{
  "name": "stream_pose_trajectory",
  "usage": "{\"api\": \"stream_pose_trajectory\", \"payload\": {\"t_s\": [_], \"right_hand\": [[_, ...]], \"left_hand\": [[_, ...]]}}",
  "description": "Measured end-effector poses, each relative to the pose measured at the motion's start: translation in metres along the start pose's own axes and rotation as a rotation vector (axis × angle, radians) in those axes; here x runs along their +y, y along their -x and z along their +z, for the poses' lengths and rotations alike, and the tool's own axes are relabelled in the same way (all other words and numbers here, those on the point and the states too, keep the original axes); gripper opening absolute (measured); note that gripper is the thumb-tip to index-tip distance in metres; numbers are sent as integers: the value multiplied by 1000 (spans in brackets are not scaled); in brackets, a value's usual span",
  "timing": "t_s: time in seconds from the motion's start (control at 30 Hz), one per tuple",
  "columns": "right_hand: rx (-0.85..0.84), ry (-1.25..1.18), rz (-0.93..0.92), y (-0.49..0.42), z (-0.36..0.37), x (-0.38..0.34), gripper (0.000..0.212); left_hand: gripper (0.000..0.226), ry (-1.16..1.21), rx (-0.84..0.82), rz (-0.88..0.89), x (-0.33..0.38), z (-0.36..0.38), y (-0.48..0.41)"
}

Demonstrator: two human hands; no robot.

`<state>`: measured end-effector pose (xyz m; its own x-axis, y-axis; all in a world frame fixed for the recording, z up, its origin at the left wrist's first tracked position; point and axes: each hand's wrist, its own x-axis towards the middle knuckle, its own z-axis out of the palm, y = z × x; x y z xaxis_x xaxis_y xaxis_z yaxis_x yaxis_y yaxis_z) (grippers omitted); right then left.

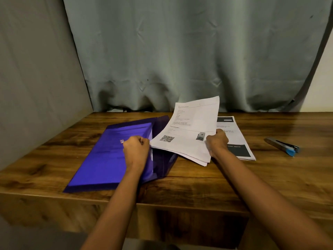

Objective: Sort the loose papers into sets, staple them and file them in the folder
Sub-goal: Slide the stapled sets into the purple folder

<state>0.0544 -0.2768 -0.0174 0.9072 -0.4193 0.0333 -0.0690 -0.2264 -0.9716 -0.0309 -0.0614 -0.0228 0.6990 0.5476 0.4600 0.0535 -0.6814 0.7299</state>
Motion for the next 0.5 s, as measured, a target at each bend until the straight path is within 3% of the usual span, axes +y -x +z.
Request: {"api": "stream_pose_trajectory", "payload": {"t_s": [0.17, 0.5], "right_hand": [[-40, 15, -81, 10, 4, -4, 29], [-212, 162, -196, 28, 21, -14, 26]], "left_hand": [[24, -70, -6, -3, 3, 4, 1], [25, -479, -76, 176, 18, 10, 5]]}}
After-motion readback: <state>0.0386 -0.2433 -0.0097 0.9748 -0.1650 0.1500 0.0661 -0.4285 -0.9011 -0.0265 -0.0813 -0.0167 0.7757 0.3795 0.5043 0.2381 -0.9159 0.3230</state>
